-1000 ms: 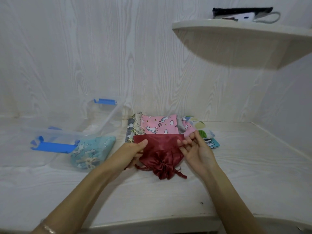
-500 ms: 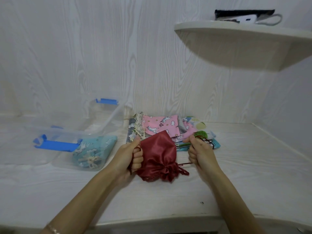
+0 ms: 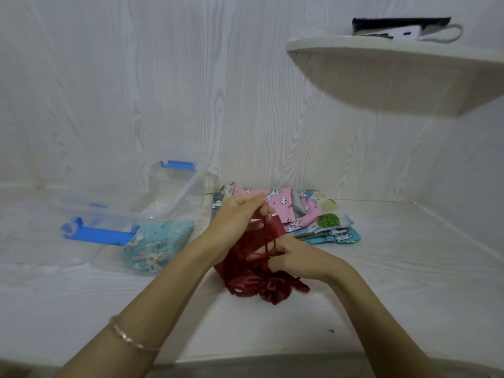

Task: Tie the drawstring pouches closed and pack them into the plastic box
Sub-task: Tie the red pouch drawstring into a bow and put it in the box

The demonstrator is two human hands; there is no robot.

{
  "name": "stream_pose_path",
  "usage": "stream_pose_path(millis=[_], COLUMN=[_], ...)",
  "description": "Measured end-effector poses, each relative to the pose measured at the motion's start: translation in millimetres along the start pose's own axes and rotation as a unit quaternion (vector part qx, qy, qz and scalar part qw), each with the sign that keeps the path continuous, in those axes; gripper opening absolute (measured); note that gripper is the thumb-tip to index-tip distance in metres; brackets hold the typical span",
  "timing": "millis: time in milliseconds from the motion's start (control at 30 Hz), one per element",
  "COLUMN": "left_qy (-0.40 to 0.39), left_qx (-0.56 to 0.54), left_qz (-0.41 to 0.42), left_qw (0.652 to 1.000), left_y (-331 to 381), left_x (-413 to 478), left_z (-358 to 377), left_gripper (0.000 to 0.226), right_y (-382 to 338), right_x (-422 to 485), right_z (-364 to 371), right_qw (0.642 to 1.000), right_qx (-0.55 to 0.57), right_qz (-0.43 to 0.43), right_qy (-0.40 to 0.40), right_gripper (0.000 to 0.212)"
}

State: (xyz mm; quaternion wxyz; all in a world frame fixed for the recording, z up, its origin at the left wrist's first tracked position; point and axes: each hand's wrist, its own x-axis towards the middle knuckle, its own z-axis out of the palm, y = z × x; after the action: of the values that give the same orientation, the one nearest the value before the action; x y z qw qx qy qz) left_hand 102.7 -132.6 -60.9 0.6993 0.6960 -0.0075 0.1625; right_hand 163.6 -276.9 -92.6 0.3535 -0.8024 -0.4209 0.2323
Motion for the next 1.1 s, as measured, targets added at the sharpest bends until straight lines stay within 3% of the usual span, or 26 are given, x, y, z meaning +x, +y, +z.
stream_pose_path(millis=[67,200,433,567,667,767,833,967,1100], left_qy=[-0.022,-0.097,-0.074,0.012,0.029,-0.034,-0.076,-0.062,-0.045], left_qx=[0.008,0.042,0.128,0.185,0.237,0.319,0.307,0.306,0.365], left_qz=[-0.020,-0.068,0.014,-0.024,-0.067,-0.013,0.022,0.090,0.089], left_qw=[1.000,0.992,0.989,0.982,0.969,0.947,0.949,0.946,0.926], left_y=[-1.5,-3.7,9.7,-18.2,-45.2,-58.4,-62.4,-64.4,-65.7], left_x=[9.2,26.6,51.2,41.0,22.3,0.7,-10.5,-18.6,-26.2], left_z=[7.1,24.3,30.2,16.0,-6.2,-14.8,-11.8,-10.3,-28.3], left_gripper=[0.040,0.031,0.030,0.023,0.020,0.026,0.034,0.034,0.033], right_y=[5.2,13.1,25.1,25.8,34.7,31.6,28.9,30.9,35.1], right_x=[-6.7,-9.7,-5.2,-9.3,-6.7,-4.4,-2.7,-0.8,-3.2], right_z=[3.7,15.6,28.3,23.2,26.2,26.6,25.7,26.4,24.9], right_qw=[0.999,0.995,0.991,0.979,0.968,0.945,0.931,0.918,0.916], right_qx=[0.045,0.096,0.124,0.187,0.219,0.289,0.327,0.334,0.317], right_qz=[-0.026,-0.021,-0.017,0.002,-0.011,-0.020,-0.021,-0.003,0.001], right_qy=[-0.014,0.032,0.054,0.079,0.121,0.149,0.161,0.213,0.245], right_gripper=[0.028,0.029,0.041,0.038,0.030,0.025,0.024,0.031,0.023])
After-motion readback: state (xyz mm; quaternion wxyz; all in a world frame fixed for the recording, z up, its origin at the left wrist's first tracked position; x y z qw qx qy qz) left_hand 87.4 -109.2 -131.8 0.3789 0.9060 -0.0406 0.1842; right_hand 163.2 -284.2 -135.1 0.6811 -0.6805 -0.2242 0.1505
